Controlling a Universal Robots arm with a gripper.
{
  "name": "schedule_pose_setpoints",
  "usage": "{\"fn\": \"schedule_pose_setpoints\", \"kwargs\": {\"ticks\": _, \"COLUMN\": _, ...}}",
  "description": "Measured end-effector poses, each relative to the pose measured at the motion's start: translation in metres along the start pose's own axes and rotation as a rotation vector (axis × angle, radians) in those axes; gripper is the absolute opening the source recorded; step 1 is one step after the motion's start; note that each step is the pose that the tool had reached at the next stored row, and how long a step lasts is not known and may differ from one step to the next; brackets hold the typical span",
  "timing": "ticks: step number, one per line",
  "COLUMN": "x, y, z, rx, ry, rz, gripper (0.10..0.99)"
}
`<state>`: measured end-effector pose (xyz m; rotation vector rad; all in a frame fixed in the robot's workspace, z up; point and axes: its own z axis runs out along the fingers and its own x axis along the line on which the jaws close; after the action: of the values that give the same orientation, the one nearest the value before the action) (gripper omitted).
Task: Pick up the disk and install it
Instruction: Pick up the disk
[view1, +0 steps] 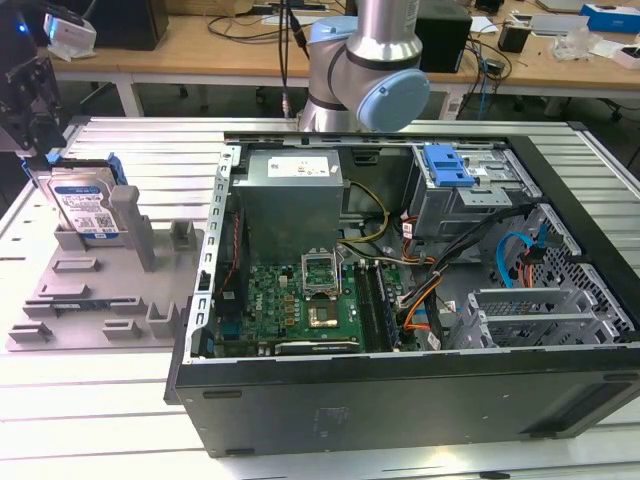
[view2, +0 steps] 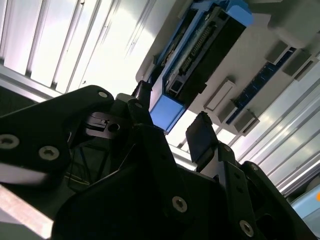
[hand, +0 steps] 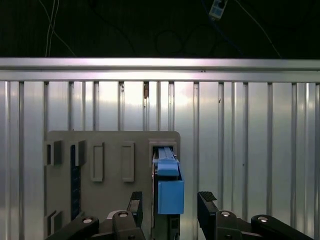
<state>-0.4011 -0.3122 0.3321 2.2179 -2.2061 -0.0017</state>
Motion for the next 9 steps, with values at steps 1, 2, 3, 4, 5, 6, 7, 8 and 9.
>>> {"fn": "schedule_pose_setpoints", "kwargs": {"ticks": 1, "x": 0.0000, "y": 0.0001, "z": 0.0011, "rx": 0.000, "ry": 0.0000, "rz": 0.000, "gripper": 0.561}}
{"fn": "schedule_pose_setpoints", "kwargs": {"ticks": 2, "x": 0.0001, "y": 0.0002, "z": 0.0019, "rx": 0.000, "ry": 0.0000, "rz": 0.000, "gripper": 0.561}}
{"fn": "schedule_pose_setpoints", "kwargs": {"ticks": 3, "x": 0.0001, "y": 0.0002, "z": 0.0026, "rx": 0.000, "ry": 0.0000, "rz": 0.000, "gripper": 0.561}}
{"fn": "schedule_pose_setpoints", "kwargs": {"ticks": 4, "x": 0.0001, "y": 0.0003, "z": 0.0033, "rx": 0.000, "ry": 0.0000, "rz": 0.000, "gripper": 0.561}}
{"fn": "schedule_pose_setpoints", "kwargs": {"ticks": 5, "x": 0.0001, "y": 0.0004, "z": 0.0041, "rx": 0.000, "ry": 0.0000, "rz": 0.000, "gripper": 0.561}}
{"fn": "schedule_pose_setpoints", "kwargs": {"ticks": 6, "x": 0.0002, "y": 0.0005, "z": 0.0053, "rx": 0.000, "ry": 0.0000, "rz": 0.000, "gripper": 0.561}}
{"fn": "schedule_pose_setpoints", "kwargs": {"ticks": 7, "x": 0.0003, "y": 0.0006, "z": 0.0067, "rx": 0.000, "ry": 0.0000, "rz": 0.000, "gripper": 0.561}}
{"fn": "schedule_pose_setpoints", "kwargs": {"ticks": 8, "x": 0.0003, "y": 0.0006, "z": 0.0078, "rx": 0.000, "ry": 0.0000, "rz": 0.000, "gripper": 0.561}}
{"fn": "schedule_pose_setpoints", "kwargs": {"ticks": 9, "x": 0.0004, "y": 0.0007, "z": 0.0085, "rx": 0.000, "ry": 0.0000, "rz": 0.000, "gripper": 0.561}}
